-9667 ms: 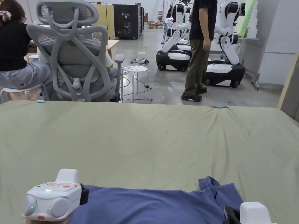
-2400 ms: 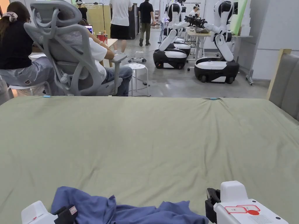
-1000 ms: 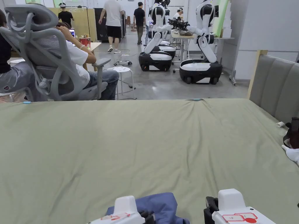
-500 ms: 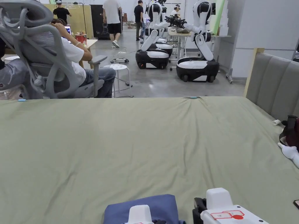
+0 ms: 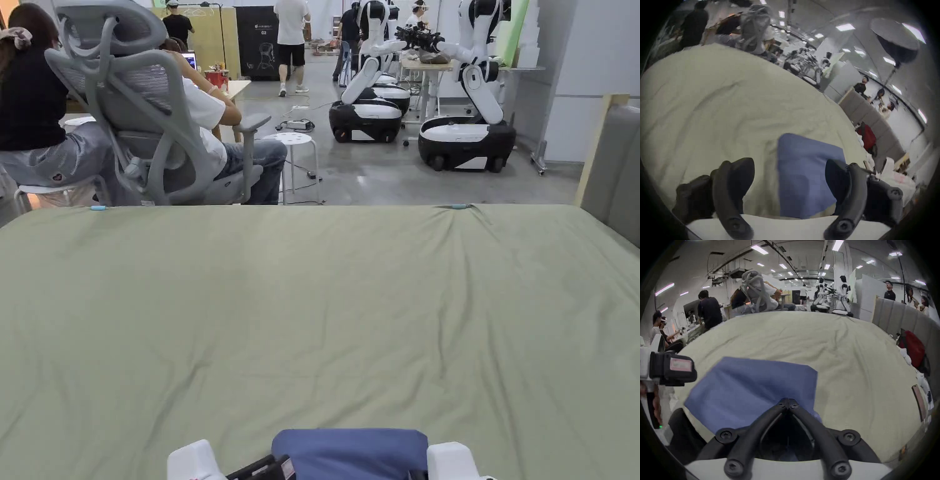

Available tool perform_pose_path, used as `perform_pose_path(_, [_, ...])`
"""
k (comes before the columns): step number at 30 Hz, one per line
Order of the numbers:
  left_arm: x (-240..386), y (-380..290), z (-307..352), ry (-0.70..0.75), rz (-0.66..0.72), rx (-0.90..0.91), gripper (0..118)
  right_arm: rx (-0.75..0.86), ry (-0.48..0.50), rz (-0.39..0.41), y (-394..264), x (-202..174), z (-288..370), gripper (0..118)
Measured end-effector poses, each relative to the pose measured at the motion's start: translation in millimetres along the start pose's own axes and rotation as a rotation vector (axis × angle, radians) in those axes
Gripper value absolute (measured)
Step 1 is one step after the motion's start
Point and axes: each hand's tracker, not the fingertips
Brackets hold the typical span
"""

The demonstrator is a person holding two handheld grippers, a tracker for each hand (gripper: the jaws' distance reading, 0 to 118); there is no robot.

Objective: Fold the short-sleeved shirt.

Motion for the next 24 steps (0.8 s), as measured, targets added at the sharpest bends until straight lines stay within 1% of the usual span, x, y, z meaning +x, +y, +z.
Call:
perform_pose_path(1, [-9, -1, -4, -0.02, 0.056, -0.014, 91, -0.001, 0.021, -0.066, 2, 6, 1, 0])
perform_pose_path(2, [-15, -2, -9, -0.054, 0.109, -0.037, 91, 0.003, 0.023, -0.07, 5, 8, 1, 0])
perform_pose_path(3, [-20, -6, -17, -0.113, 0.169, -0.088, 91, 0.003, 0.012, -0.052, 7, 9, 3, 0])
perform_pose_path(5, [-27, -16, -35, -0.209, 0.264, -0.163, 91, 0.0, 0.021, -0.059, 8, 10, 2, 0])
perform_pose_path(6, [-28, -21, -45, -0.245, 0.292, -0.183, 91, 0.0, 0.019, -0.055, 7, 8, 2, 0])
perform_pose_path(8, [-21, -22, -55, -0.296, 0.287, -0.163, 89, 0.002, 0.014, -0.046, 6, 4, 2, 0])
perform_pose_path(9, [-16, -21, -59, -0.325, 0.303, -0.16, 85, 0.005, 0.012, -0.035, 6, 2, 2, 0])
perform_pose_path(10, [-8, -21, -63, -0.331, 0.31, -0.176, 76, 0.012, 0.013, -0.023, 7, 0, 3, 0])
perform_pose_path(11, [-1, -20, -65, -0.298, 0.278, -0.18, 50, 0.018, 0.015, -0.011, 7, -3, 4, 0])
perform_pose_path(12, [6, -19, -64, -0.21, 0.179, -0.17, 32, 0.021, 0.016, 0.0, 9, -6, 5, 0])
perform_pose_path(13, [11, -17, -61, -0.182, 0.112, -0.155, 27, 0.022, 0.022, 0.007, 12, -9, 7, 0])
perform_pose_path(15, [12, -11, -54, -0.202, 0.145, -0.15, 26, 0.036, 0.028, 0.025, 20, -20, 11, 0])
perform_pose_path(16, [11, -5, -47, -0.2, 0.134, -0.14, 26, 0.05, 0.036, 0.044, 26, -28, 13, 0])
perform_pose_path(19, [-1, 19, -24, -0.104, -0.006, -0.075, 26, 0.086, 0.062, 0.097, 45, -58, 13, 0])
perform_pose_path(24, [-58, 67, 20, -0.016, -0.046, -0.039, 26, 0.131, 0.115, 0.167, 78, -124, 2, 0])
